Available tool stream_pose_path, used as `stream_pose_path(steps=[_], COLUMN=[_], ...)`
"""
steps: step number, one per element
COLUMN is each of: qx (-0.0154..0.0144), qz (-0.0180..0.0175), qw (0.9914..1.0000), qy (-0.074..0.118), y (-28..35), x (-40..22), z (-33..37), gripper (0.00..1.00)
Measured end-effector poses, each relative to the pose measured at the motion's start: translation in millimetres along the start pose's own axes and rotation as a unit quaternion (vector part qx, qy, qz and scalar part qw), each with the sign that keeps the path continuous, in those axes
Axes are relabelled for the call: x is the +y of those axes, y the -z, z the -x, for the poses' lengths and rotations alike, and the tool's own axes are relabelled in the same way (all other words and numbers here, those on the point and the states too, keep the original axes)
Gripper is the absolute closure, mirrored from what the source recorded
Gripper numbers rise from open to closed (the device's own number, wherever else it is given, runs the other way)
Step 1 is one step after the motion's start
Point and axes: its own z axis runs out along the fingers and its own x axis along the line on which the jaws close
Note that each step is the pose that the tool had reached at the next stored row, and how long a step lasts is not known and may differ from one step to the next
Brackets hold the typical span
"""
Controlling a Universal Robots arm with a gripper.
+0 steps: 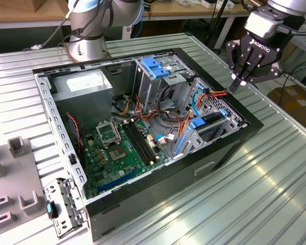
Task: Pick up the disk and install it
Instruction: 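Insert the first disk wire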
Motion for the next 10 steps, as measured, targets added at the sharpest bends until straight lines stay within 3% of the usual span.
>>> stream_pose_path(steps=[6,10], qx=[0.0004,0.0016], qz=[-0.001,-0.0049], qw=[0.99974,0.99854], qy=[0.023,0.054], y=[-1.1,-2.9], x=[-1.5,-2.0], z=[1.8,3.2], gripper=[0.89,0.89])
